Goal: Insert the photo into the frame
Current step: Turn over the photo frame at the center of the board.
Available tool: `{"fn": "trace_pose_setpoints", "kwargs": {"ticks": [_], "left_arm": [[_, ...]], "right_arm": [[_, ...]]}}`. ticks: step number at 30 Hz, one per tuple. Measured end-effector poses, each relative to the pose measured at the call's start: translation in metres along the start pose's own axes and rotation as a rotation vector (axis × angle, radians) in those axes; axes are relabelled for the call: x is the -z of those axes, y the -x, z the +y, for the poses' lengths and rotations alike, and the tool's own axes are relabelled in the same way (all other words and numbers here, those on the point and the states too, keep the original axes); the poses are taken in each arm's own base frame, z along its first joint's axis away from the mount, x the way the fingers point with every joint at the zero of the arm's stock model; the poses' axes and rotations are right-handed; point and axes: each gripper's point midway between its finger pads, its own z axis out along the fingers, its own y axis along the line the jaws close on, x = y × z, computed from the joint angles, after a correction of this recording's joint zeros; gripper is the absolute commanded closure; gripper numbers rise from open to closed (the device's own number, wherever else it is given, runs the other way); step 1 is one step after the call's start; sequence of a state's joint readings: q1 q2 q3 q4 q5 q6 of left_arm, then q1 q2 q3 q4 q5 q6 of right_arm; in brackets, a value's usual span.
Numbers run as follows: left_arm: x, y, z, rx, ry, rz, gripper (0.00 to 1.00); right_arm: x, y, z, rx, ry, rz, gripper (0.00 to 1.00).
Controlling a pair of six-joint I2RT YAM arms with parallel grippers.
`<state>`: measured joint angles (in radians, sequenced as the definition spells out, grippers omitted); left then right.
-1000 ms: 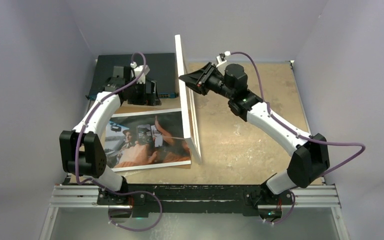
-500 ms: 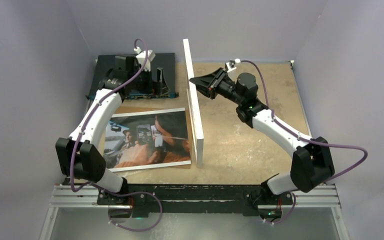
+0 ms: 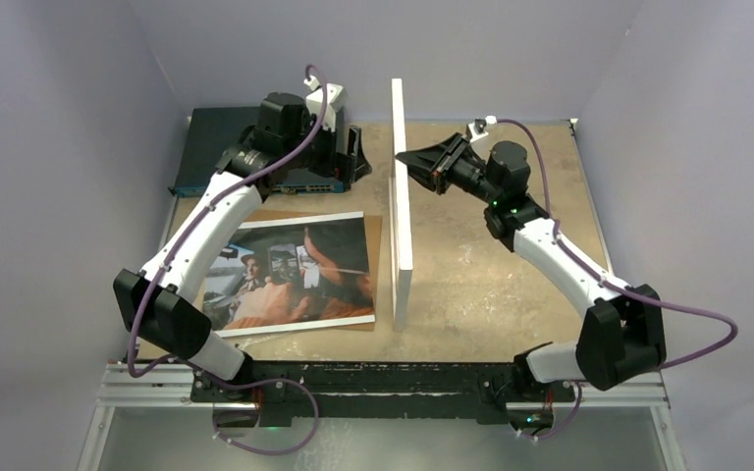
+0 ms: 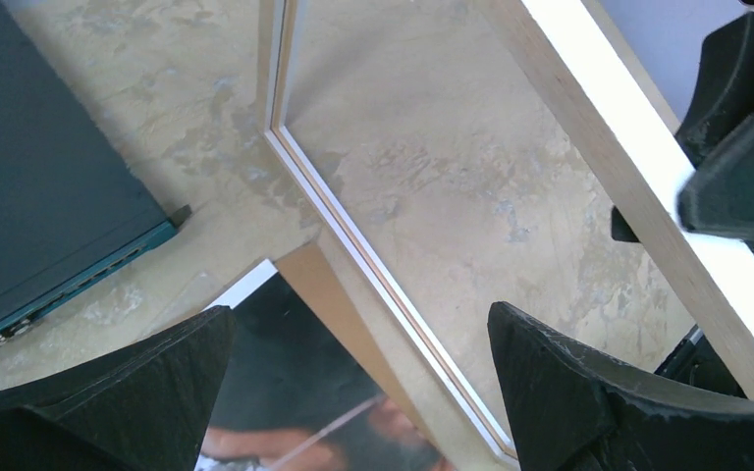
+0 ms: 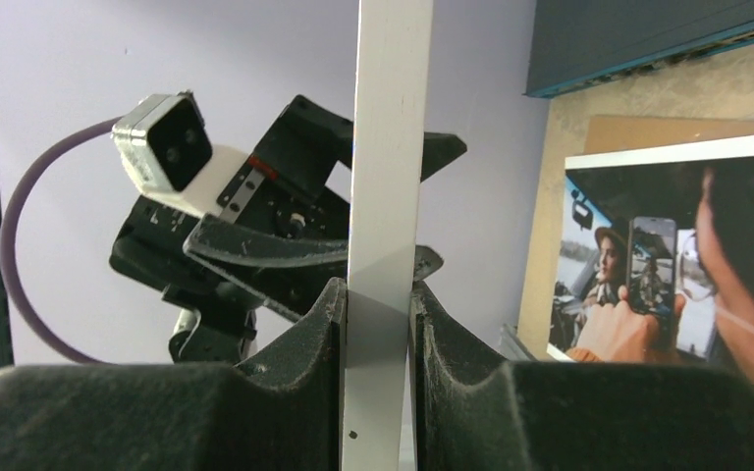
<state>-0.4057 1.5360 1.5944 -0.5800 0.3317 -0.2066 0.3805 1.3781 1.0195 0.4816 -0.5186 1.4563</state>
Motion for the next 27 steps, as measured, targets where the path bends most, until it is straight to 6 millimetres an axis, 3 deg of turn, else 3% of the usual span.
{"fn": "trace_pose_setpoints", "kwargs": {"ticks": [12, 22, 27], "left_arm": [[-0.009, -0.01, -0.05, -0.045, -0.065, 0.019, 0.0], [-0.01, 0.006, -0.098, -0.106, -0.148, -0.012, 0.0], [-0.014, 0.007, -0.12, -0.133, -0.182, -0.012, 0.0]], "right_arm": [[0.027, 0.024, -0.004, 0.044, -0.044, -0.04, 0.73], [0.047, 0.041, -0.016, 0.096, -0.071, -0.077, 0.36], [0.057, 0.049, -0.025, 0.117, -0.11, -0.09, 0.28]]}}
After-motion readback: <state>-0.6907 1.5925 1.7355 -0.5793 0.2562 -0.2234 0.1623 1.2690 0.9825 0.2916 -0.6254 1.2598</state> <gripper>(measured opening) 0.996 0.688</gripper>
